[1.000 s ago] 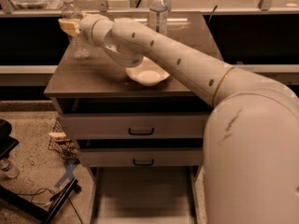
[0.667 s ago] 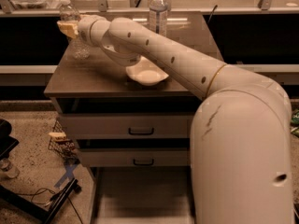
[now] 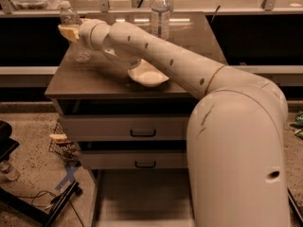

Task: Pick water bottle from bottom drawer and place on counter

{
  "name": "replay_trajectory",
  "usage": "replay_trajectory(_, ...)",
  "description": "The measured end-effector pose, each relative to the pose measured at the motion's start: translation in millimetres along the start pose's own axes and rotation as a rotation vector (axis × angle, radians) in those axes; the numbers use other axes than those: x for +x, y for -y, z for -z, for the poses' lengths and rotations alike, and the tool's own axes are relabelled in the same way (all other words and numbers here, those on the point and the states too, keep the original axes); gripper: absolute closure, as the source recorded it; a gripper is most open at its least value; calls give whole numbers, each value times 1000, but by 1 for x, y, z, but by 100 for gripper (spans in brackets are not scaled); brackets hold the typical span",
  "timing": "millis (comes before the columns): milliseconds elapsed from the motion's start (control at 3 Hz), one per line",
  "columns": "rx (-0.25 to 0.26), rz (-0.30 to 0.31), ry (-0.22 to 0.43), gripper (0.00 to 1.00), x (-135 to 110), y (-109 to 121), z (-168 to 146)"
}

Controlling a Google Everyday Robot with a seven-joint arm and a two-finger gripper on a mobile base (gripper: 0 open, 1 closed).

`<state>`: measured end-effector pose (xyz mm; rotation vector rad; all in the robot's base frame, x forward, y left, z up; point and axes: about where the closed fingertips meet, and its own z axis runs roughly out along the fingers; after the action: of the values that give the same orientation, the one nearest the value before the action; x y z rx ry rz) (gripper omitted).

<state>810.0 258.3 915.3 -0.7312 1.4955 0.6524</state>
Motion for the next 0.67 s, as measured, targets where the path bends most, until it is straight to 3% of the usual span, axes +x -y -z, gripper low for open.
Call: replay_trajectory(667,0,0,0,100,-1,0,0)
